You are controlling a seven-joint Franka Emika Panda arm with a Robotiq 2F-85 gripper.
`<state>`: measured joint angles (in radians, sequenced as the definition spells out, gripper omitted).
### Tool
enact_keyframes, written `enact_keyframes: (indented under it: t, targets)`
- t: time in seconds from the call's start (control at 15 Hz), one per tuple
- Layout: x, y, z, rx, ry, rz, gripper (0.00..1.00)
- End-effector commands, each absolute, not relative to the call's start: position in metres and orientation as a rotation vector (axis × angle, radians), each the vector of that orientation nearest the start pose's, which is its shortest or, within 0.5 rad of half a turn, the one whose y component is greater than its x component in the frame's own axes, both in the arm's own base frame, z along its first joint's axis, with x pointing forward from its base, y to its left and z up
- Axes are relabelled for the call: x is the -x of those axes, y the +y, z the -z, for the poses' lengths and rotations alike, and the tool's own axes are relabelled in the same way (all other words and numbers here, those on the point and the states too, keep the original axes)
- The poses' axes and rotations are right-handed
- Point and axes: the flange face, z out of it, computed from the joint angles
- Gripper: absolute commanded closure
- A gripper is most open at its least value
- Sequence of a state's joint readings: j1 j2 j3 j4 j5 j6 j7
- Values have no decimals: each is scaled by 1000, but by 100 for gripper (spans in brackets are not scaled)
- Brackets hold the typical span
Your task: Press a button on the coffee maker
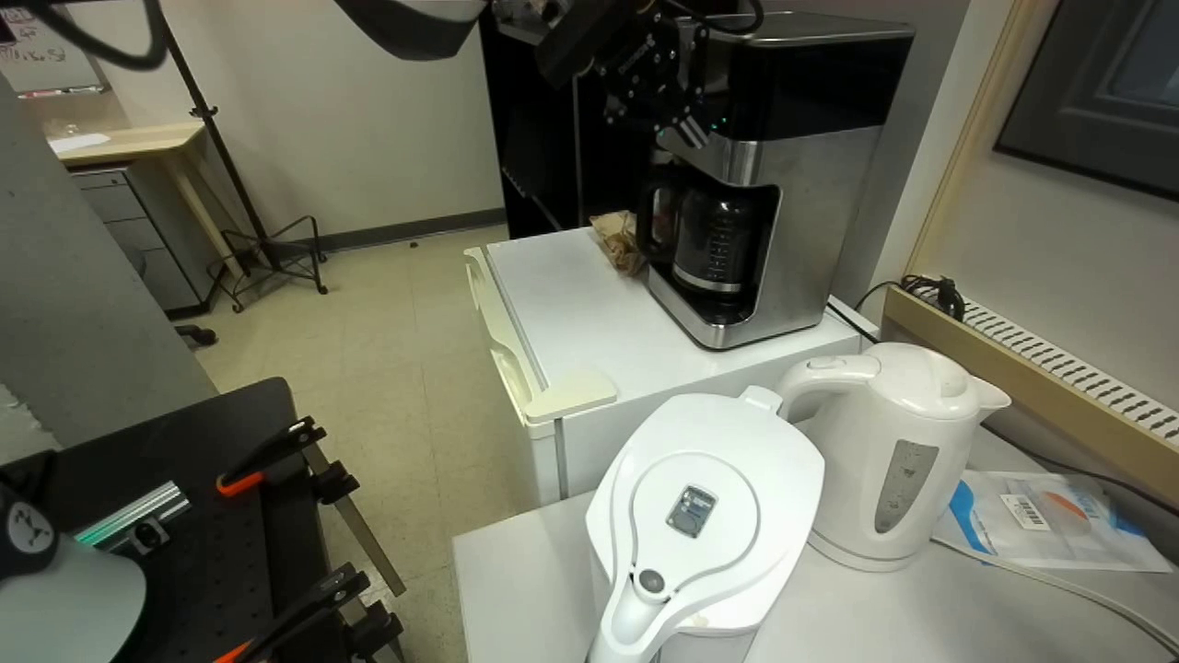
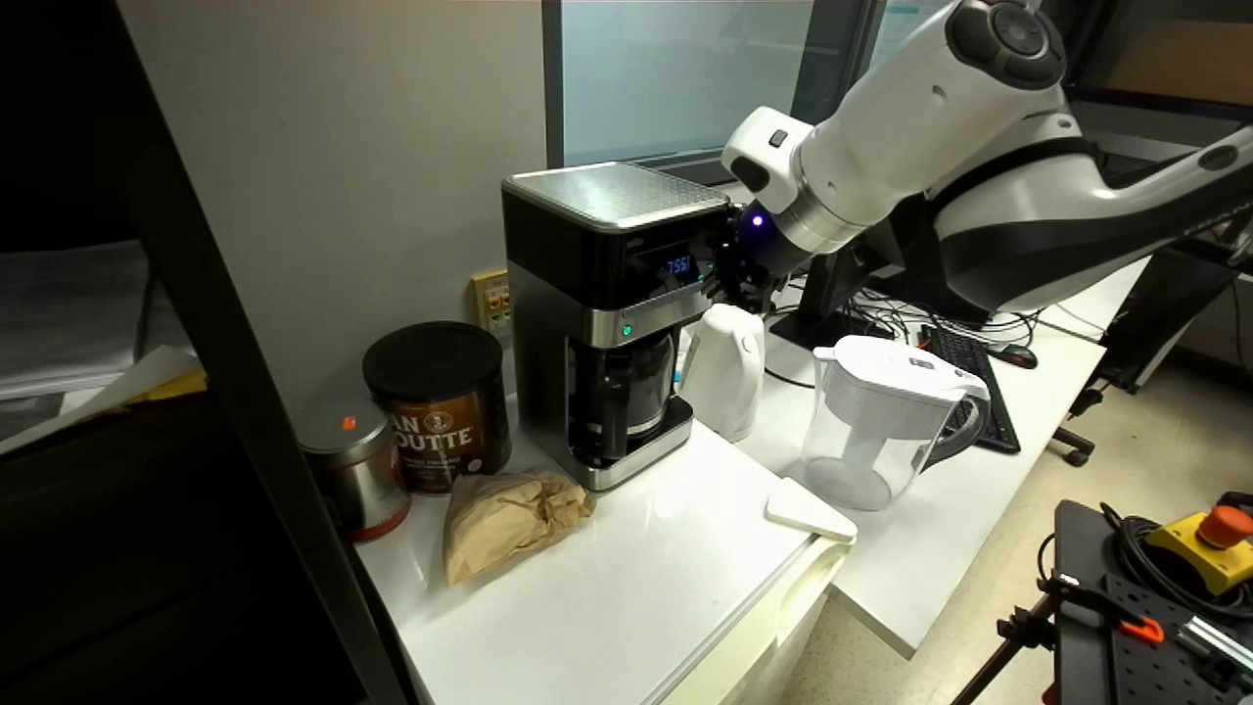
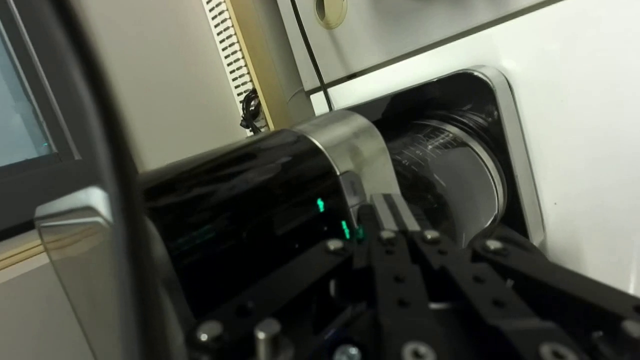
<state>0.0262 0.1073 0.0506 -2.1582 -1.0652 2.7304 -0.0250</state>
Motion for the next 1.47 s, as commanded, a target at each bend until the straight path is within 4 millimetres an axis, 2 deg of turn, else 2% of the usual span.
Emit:
enact_keyframes:
  t: [0.0,0.27,0.47,0.6,0.93,1.4]
  targets:
    - [-589,78,-381,-2163,1192,-607,100]
    - [-588,77,-383,-2154,1192,-620,100]
    - [-578,75,-382,-2143,1206,-600,100]
    - [-561,70,-379,-2130,1228,-533,100]
    - [-512,59,-373,-2016,1344,-492,100]
    - [-444,60,-383,-1796,1541,-566,100]
